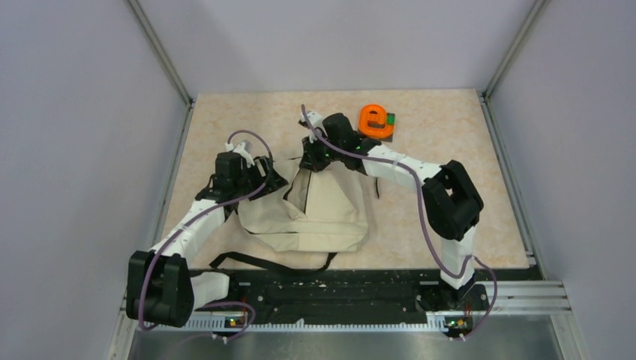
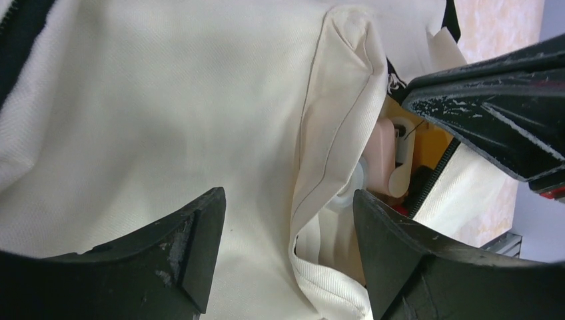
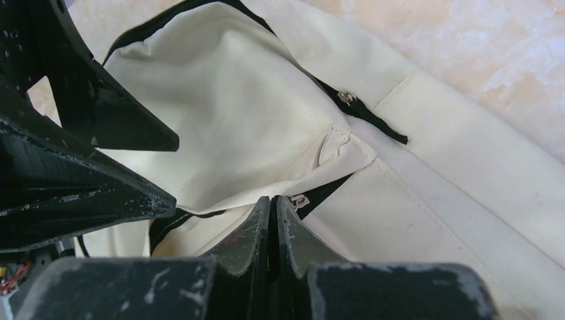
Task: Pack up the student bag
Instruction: Zip the student bag at the center of the board.
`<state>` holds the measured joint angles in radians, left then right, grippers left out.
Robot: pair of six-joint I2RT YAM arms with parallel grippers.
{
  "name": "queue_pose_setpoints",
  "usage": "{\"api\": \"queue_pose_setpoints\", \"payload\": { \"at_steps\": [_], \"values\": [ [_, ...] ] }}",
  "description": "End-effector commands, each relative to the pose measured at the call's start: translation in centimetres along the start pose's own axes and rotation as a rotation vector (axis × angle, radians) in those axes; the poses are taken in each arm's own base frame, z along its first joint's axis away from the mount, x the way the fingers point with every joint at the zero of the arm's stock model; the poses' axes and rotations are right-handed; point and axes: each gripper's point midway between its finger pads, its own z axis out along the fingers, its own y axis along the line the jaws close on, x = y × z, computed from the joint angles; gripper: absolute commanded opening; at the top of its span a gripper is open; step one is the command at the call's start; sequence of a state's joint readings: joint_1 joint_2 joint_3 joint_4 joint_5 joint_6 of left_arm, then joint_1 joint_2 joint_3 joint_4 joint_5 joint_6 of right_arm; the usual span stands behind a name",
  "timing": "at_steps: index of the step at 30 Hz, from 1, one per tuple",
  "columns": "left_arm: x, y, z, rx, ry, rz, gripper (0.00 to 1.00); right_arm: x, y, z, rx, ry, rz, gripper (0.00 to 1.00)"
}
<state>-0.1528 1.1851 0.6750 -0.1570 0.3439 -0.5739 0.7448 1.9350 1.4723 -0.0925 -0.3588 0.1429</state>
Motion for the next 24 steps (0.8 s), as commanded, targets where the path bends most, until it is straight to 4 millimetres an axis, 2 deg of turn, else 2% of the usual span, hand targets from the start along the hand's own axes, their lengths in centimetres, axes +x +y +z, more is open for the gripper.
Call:
{"api": "queue_pose_setpoints", "payload": {
  "at_steps": [1, 13, 21, 24],
  "values": [
    [-2.5, -1.9, -0.2, 0.061, -0.065, 0.031, 0.75, -3.7, 1.6, -0.2, -0.068, -0.042, -0.002, 0.05],
    [-2.0, -2.3, -0.6, 0.089, -0.059, 0.045, 0.75, -3.1, -0.7, 0.8, 0.035, 0.036, -0.033, 0.12],
    [-1.6, -2.3, -0.8, 0.1, -0.059, 0.056, 0.75, -2.8, -0.9, 1.3, 0.034, 0.044, -0.034, 0.0],
    [-1.4, -2.2, -0.6, 0.105, -0.053, 0.052, 0.74, -3.0, -1.0, 1.2, 0.042, 0.026, -0.04, 0.0]
  ]
}}
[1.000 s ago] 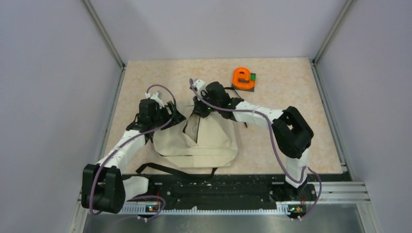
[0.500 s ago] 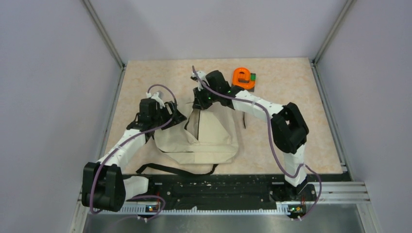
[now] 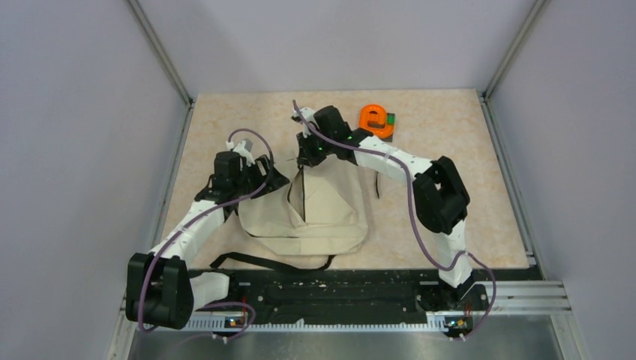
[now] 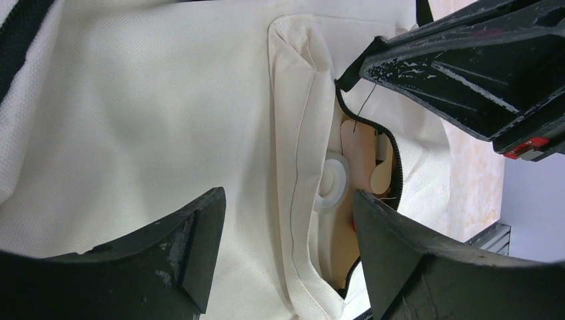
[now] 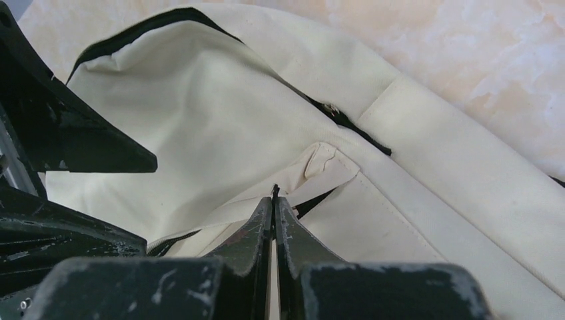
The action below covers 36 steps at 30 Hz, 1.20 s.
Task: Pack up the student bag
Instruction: Zip the student bag at the center of the board.
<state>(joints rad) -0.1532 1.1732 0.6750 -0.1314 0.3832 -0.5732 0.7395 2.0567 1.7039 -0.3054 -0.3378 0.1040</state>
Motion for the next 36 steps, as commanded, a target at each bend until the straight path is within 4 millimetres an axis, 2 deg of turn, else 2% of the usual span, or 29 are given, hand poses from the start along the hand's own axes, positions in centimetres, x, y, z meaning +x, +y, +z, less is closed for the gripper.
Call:
{"api": "queue_pose_setpoints", "payload": {
  "at_steps": [1, 9, 17, 23, 29, 36],
  "values": [
    [-1.1, -1.2, -0.3, 0.056, -0.043, 0.038, 0.74, -2.0, 0.2, -0.4, 0.008, -0.073, -0.035, 0.0],
    [-2.3, -3.3, 0.1, 0.219, -0.148, 0.157, 0.74, -3.4, 1.1, -1.1, -0.031, -0.225, -0.023, 0.0],
    [-3.7, -4.9, 1.8, 0.335, -0.185, 0.198, 0.72, -5.2, -0.6, -3.3, 0.023, -0.372, 0.041, 0.0],
    [-4.2, -5.6, 2.8, 0.4, -0.197, 0.238, 0.68, -5.4, -0.5, -3.6, -0.014, -0.392, 0.067, 0.0],
    [-4.1, -5.1, 4.6, 0.424, -0.173, 0.24, 0.57, -5.3, -0.5, -3.6, -0.045, -0.395, 0.084, 0.0],
    [-4.6, -5.8, 6.0, 0.478, -0.188, 0.243, 0.55, -5.2, -0.1, -3.5, -0.078, -0.386, 0.099, 0.0]
  ]
}}
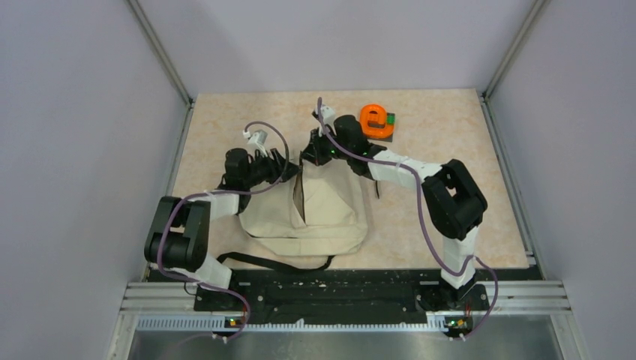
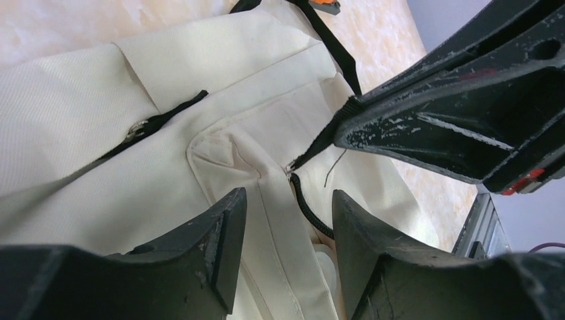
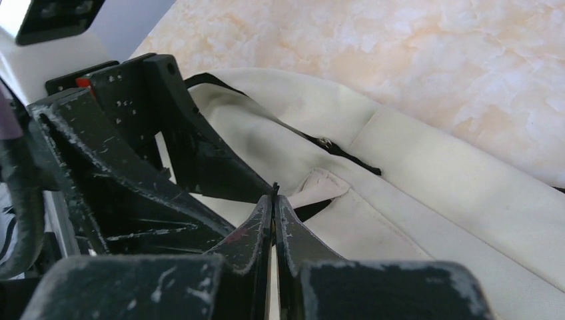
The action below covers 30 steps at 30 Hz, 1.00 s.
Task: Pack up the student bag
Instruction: Zip the student bag at the center of the board.
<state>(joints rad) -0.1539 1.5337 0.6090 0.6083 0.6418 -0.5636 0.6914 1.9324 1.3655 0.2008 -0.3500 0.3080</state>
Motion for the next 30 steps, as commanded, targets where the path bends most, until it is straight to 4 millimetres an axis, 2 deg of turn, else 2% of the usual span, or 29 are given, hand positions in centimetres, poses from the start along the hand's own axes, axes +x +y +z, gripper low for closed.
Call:
{"api": "queue_pose_setpoints", "payload": {
  "at_steps": [1, 5, 8, 13, 18, 23, 24, 27, 30],
  "values": [
    [-3.4, -2.5, 1.2, 0.118, -0.092, 0.095, 0.54, -3.7, 1.5, -1.0, -0.061, -0.098, -0.022, 0.0],
    [-2.9, -2.3, 2.0, 0.128, -0.079, 0.112, 0.54, -3.7, 1.5, -1.1, -0.073, -0.093, -0.013, 0.0],
    [-2.8, -2.1, 2.5, 0.119, -0.078, 0.113, 0.5, -3.8, 1.5, -1.1, -0.076, -0.09, -0.008, 0.0],
    [-2.6, -2.5, 3.2, 0.114, -0.078, 0.158, 0.32, -3.6, 1.3, -1.0, -0.07, -0.082, -0.006, 0.0],
    [-1.8, -2.5, 3.3, 0.096, -0.063, 0.188, 0.01, -3.7, 0.9, -1.0, -0.063, -0.079, -0.001, 0.0],
    [-1.0, -2.4, 3.3, 0.097, -0.046, 0.205, 0.0, -3.7, 0.7, -1.1, -0.075, -0.078, 0.018, 0.0],
    [-0.9, -2.4, 3.3, 0.096, -0.043, 0.206, 0.0, -3.7, 0.7, -1.1, -0.077, -0.077, 0.021, 0.04],
    [-0.5, -2.6, 3.3, 0.101, -0.035, 0.214, 0.0, -3.8, 0.5, -1.1, -0.079, -0.078, 0.021, 0.26],
    [-0.5, -2.7, 3.3, 0.102, -0.036, 0.224, 0.0, -3.7, 0.4, -1.0, -0.088, -0.07, 0.015, 0.36]
  ]
}}
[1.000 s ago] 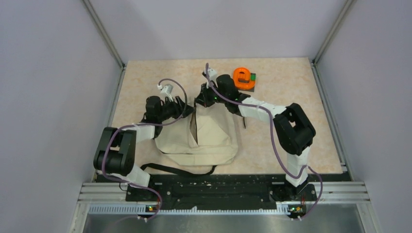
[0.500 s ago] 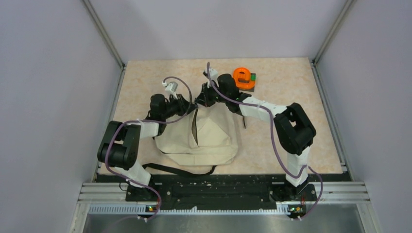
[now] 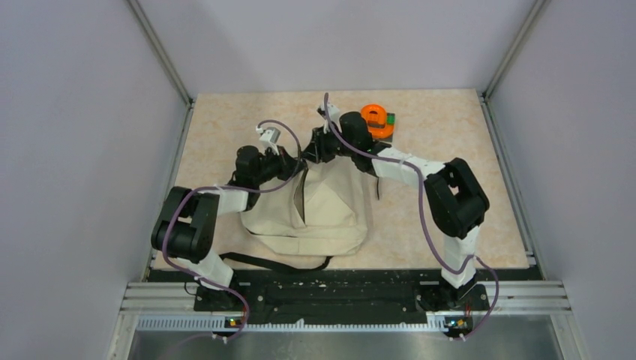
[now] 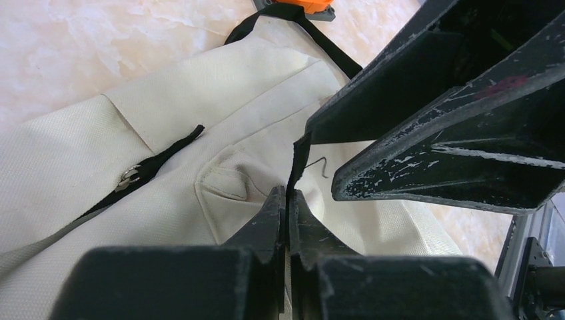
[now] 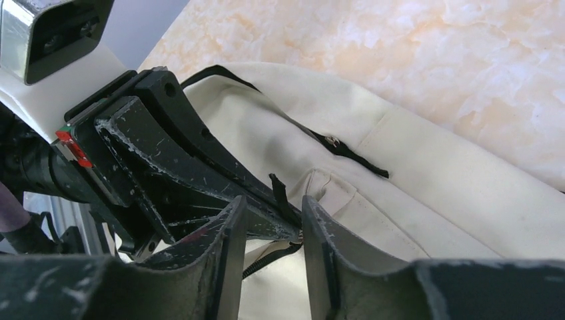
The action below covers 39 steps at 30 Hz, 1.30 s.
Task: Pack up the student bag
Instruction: Zip the student bag at the center of the board.
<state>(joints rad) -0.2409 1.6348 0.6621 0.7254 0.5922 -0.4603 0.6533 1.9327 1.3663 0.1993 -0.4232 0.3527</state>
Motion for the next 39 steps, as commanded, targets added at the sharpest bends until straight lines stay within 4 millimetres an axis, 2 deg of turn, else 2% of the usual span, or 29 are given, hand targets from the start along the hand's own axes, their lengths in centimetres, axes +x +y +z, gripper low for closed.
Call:
{"api": "queue_pose_setpoints", "payload": {
  "at_steps": [1, 6, 13, 17, 20, 22, 23, 27, 29, 34, 39],
  "values": [
    [-0.7, -1.6, 0.2, 0.049, -0.016, 0.061, 0.0, -3.1, 1.2, -0.2, -0.058, -0.069, -0.044, 0.38],
    [-0.6, -1.7, 0.2, 0.051, -0.011, 0.065, 0.0, -2.6, 1.3, 0.3, -0.086, -0.043, -0.051, 0.46],
    [-0.5, -1.8, 0.3, 0.055, -0.005, 0.066, 0.0, -1.8, 0.3, 1.6, -0.075, -0.002, -0.057, 0.44],
    [-0.5, -1.8, 0.3, 0.051, -0.004, 0.065, 0.0, -1.7, 0.0, 2.0, -0.068, 0.006, -0.059, 0.27],
    [-0.5, -1.8, 0.2, 0.042, -0.006, 0.062, 0.0, -1.5, -0.5, 1.9, -0.041, 0.008, -0.063, 0.0],
    [-0.6, -1.9, 0.0, 0.037, -0.004, 0.053, 0.0, -1.4, -0.6, 1.7, -0.034, 0.003, -0.062, 0.0],
    [-0.6, -1.9, 0.0, 0.031, 0.001, 0.045, 0.03, -1.7, -0.4, 1.5, -0.034, -0.011, -0.063, 0.0],
    [-0.5, -2.1, -1.0, 0.0, 0.008, 0.034, 0.27, -2.0, -0.3, 0.4, -0.013, -0.054, -0.058, 0.0],
    [-0.3, -1.9, -1.8, -0.031, 0.008, 0.037, 0.35, -1.9, -0.3, -0.2, -0.002, -0.067, -0.052, 0.0],
    [-0.1, -1.6, -3.6, -0.113, 0.016, 0.054, 0.46, -1.1, 0.0, -1.7, 0.005, -0.098, -0.014, 0.0],
    [-1.8, -0.9, -4.0, -0.218, 0.007, 0.002, 0.55, 0.0, 1.0, -2.7, -0.026, -0.104, 0.026, 0.0]
  ]
}}
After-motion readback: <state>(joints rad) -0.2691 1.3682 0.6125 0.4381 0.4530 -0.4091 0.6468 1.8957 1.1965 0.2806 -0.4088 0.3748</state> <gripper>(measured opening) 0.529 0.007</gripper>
